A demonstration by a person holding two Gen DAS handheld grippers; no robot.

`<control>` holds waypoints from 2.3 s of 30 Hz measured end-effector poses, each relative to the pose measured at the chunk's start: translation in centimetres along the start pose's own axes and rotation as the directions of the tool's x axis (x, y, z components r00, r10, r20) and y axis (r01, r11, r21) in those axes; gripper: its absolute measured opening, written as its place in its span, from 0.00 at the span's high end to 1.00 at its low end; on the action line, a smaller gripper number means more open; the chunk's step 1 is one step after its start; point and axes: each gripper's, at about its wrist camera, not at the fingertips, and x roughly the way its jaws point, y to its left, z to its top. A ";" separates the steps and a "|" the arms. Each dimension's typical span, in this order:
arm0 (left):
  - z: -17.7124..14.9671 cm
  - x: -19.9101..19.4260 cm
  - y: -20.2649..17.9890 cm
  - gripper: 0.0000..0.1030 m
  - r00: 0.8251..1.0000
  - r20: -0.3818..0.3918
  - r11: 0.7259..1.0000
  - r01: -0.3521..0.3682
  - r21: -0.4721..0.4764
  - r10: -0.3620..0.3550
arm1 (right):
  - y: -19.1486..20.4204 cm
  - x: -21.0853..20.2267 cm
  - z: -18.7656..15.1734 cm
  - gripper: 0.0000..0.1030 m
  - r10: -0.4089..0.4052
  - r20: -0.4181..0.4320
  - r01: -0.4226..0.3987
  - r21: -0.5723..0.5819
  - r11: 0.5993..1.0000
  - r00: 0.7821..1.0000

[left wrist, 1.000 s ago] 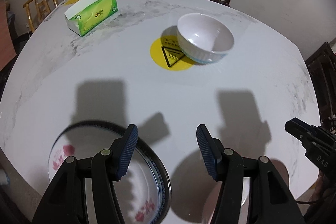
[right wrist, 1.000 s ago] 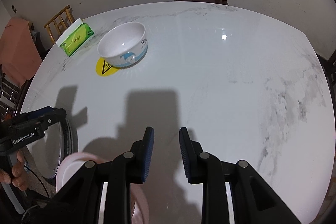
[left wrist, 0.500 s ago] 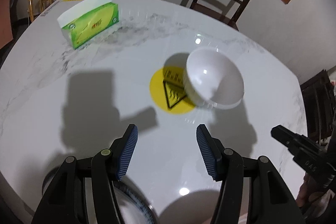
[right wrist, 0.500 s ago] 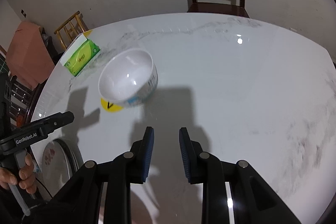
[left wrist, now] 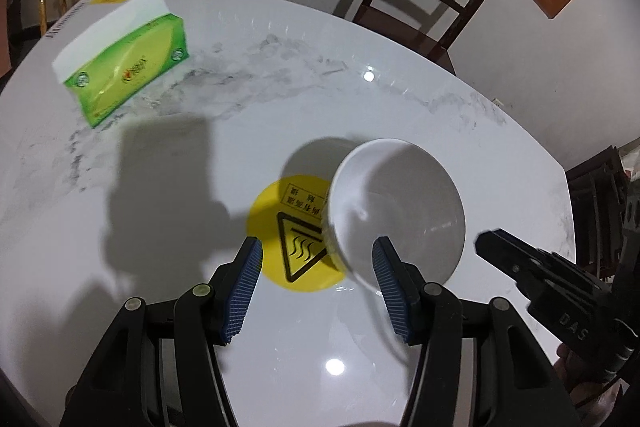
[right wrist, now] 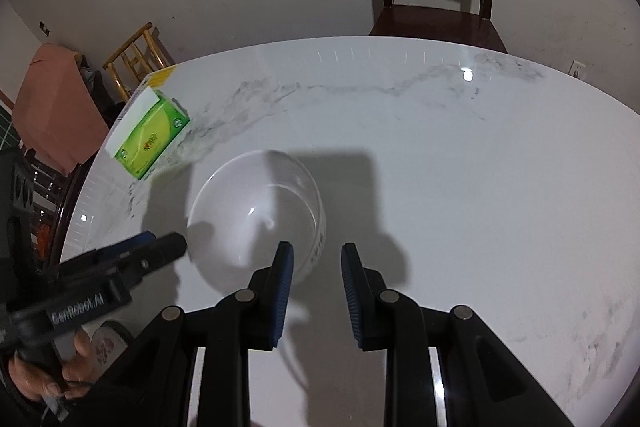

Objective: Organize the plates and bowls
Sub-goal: 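Close the right gripper on the rim of the white blue-pattern bowl, then lift the white blue-pattern bowl and carry it over the nested bowls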

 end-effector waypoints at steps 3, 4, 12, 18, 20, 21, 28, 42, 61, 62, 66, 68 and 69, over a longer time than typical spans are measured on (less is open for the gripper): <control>0.5 0.8 -0.2 0.50 1.000 -0.004 1.000 -0.008 0.005 0.008 | 0.0 1.1 0.5 0.75 -0.016 -0.016 0.016 0.013 1.000 1.000; 0.6 1.2 -0.3 0.51 1.000 -0.008 1.000 -0.006 0.007 0.006 | 0.1 1.6 0.6 0.75 -0.017 -0.025 0.017 0.016 1.000 1.000; 1.1 3.9 -0.1 0.68 0.998 -0.060 1.000 -0.006 -0.007 0.005 | 0.3 3.9 0.4 0.75 -0.032 -0.061 0.032 0.007 0.999 0.998; 1.0 4.8 0.2 0.82 0.996 -0.082 0.999 0.031 -0.019 -0.033 | 0.4 4.5 0.2 0.80 -0.014 -0.068 0.015 0.014 1.000 0.998; 0.9 4.9 0.0 0.86 0.995 -0.085 0.999 0.051 -0.013 -0.052 | 0.3 4.7 0.2 0.82 -0.011 -0.071 0.012 0.024 1.000 0.997; 0.9 4.8 -0.1 0.86 0.995 -0.083 0.999 0.046 -0.010 -0.047 | 0.3 4.7 0.2 0.82 -0.010 -0.069 0.012 0.028 1.000 0.998; 0.6 4.6 -0.4 0.86 0.995 -0.092 0.999 0.036 0.000 -0.035 | 0.5 4.3 -0.5 0.83 -0.019 -0.067 0.021 0.036 0.999 0.998; -2.0 1.9 -2.9 0.86 0.993 -0.106 0.997 0.054 0.051 -0.048 | 0.2 -0.3 -2.9 0.83 -0.029 -0.033 0.031 0.040 0.999 0.999; -7.9 -5.5 -6.0 0.86 0.995 -0.061 0.986 0.088 0.143 -0.080 | 1.1 -9.7 -9.6 0.83 -0.033 0.034 0.032 0.040 0.999 0.999; -8.3 -5.8 -6.1 0.86 0.995 -0.059 0.985 0.088 0.150 -0.080 | 1.2 -10.1 -10.1 0.83 -0.034 0.035 0.032 0.041 0.999 0.999; -10.0 -7.1 -6.3 0.86 0.995 -0.057 0.982 0.095 0.163 -0.087 | 1.7 -11.5 -12.1 0.83 -0.044 0.039 0.042 0.040 0.998 0.998; -10.8 -7.8 -6.3 0.86 0.994 -0.053 0.980 0.099 0.170 -0.091 | 1.9 -12.2 -13.0 0.83 -0.044 0.039 0.043 0.042 0.998 0.998; -11.2 -8.1 -6.4 0.87 0.994 -0.054 0.980 0.099 0.172 -0.091 | 2.0 -12.4 -13.4 0.83 -0.046 0.041 0.045 0.038 0.998 0.998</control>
